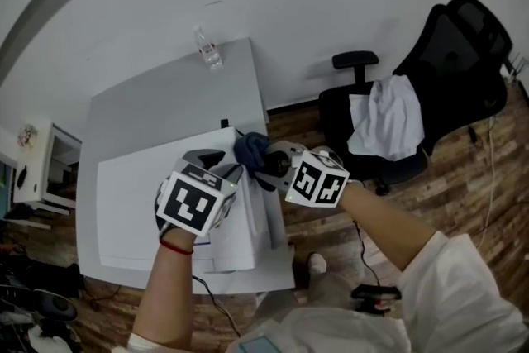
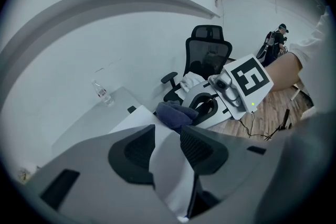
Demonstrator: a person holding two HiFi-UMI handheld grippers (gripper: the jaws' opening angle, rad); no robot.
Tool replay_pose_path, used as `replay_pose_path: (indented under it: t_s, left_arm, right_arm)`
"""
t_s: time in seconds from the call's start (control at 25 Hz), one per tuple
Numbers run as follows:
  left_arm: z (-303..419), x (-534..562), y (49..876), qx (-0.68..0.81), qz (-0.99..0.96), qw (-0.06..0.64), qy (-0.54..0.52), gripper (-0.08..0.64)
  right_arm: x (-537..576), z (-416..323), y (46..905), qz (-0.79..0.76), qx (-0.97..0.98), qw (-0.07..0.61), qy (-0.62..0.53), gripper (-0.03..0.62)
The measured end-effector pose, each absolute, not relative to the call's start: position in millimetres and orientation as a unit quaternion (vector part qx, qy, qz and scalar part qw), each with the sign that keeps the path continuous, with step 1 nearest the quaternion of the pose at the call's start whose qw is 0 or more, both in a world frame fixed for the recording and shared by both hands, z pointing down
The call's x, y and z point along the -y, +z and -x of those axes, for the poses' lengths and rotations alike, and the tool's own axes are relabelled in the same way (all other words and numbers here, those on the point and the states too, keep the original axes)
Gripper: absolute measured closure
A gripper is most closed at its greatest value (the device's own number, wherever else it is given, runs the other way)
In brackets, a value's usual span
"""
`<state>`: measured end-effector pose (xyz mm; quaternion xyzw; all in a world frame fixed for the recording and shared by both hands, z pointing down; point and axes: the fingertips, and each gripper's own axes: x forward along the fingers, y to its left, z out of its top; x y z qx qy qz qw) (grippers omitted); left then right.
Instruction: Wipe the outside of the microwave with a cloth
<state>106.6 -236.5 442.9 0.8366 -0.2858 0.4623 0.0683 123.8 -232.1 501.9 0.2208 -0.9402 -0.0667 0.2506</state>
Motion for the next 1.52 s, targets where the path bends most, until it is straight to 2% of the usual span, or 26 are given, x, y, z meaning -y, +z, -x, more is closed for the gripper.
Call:
replay_pose_path:
  t_s: [1.52]
  left_arm:
    - [-92, 190, 443, 0.262, -0.825, 0.04, 0.499, 0.413]
  right_arm:
    - [147, -103, 478, -0.181, 0.957, 0.212, -0.075, 0.52]
